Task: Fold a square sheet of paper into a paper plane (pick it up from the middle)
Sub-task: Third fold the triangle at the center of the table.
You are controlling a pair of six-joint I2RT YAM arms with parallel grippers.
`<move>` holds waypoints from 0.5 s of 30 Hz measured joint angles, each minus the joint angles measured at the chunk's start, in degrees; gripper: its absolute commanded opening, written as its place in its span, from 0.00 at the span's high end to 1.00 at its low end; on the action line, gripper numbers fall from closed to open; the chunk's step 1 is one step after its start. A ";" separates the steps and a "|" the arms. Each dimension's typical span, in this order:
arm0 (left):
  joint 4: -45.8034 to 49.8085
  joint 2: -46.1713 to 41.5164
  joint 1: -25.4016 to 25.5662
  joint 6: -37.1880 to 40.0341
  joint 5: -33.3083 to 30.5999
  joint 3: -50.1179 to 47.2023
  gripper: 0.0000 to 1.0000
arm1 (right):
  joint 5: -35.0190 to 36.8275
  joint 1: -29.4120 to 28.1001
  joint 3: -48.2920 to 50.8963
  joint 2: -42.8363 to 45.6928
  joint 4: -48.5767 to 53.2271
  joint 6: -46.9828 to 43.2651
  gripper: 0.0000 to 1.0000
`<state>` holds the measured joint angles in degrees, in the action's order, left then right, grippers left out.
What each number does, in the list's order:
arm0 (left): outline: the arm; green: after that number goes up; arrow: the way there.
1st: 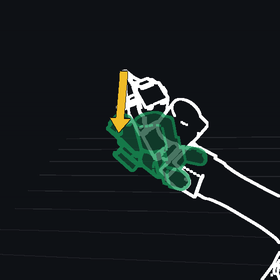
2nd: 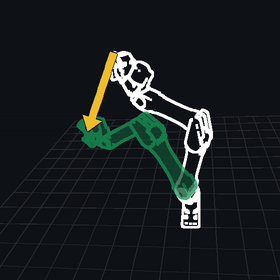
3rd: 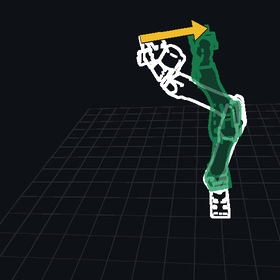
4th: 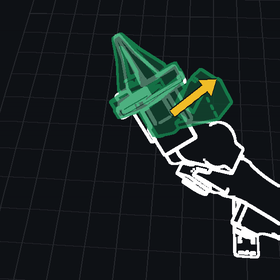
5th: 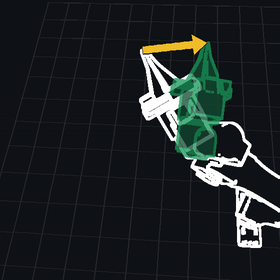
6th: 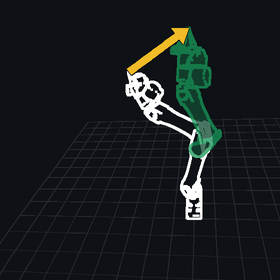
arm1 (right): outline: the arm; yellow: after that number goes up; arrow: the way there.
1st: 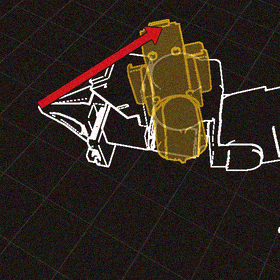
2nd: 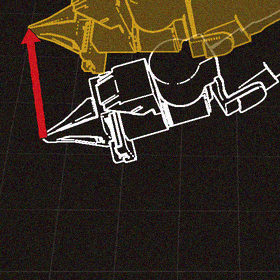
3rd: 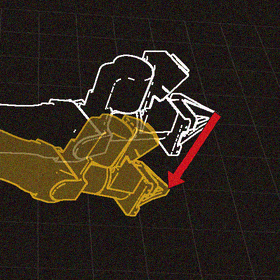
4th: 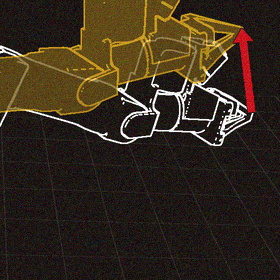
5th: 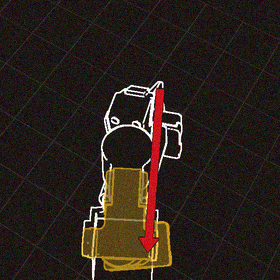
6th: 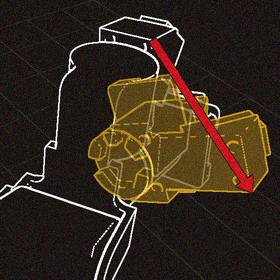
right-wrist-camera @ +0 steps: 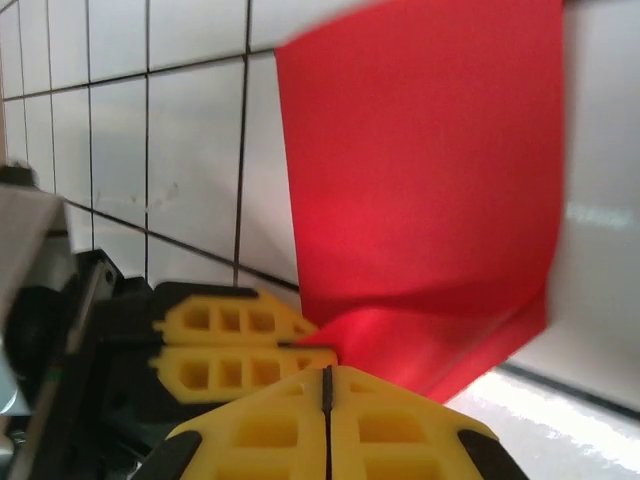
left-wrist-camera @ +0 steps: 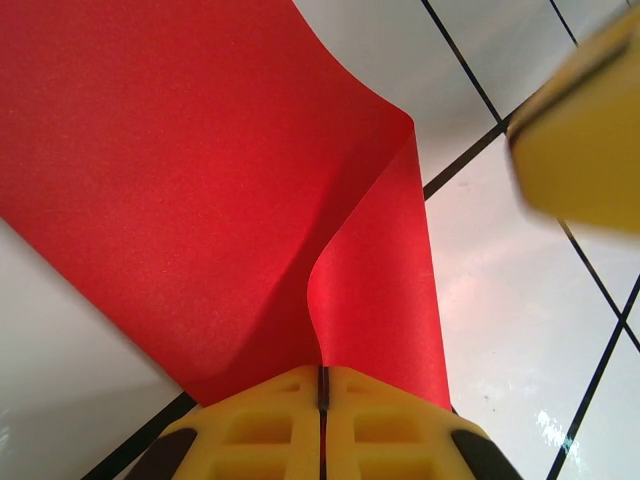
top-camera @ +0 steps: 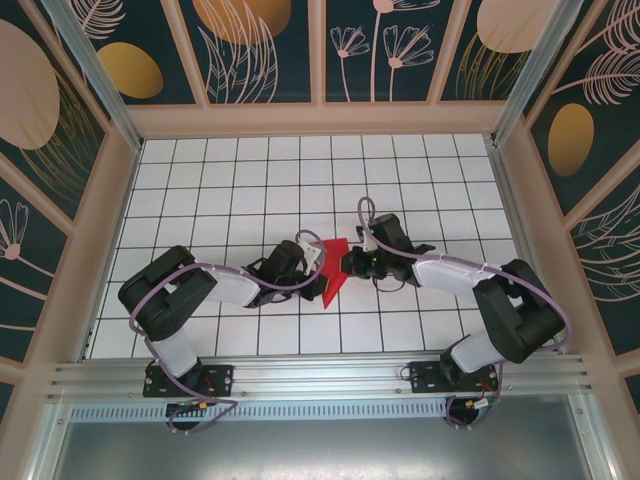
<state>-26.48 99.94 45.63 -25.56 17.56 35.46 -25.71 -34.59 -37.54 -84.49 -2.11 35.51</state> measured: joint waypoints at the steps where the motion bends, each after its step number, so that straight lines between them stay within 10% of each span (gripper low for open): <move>1: 0.02 -0.02 0.02 0.00 0.00 0.00 0.94 | -0.28 -0.22 0.94 0.00 -0.66 0.98 0.93; 15: 0.02 0.00 0.00 0.02 0.00 0.00 0.94 | -1.40 -0.28 1.81 -5.14 -7.02 4.35 0.94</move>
<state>-26.46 99.94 45.63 -25.54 17.56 35.46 -27.11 -34.87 -35.73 -89.62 -9.13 39.86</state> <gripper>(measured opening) 0.068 0.066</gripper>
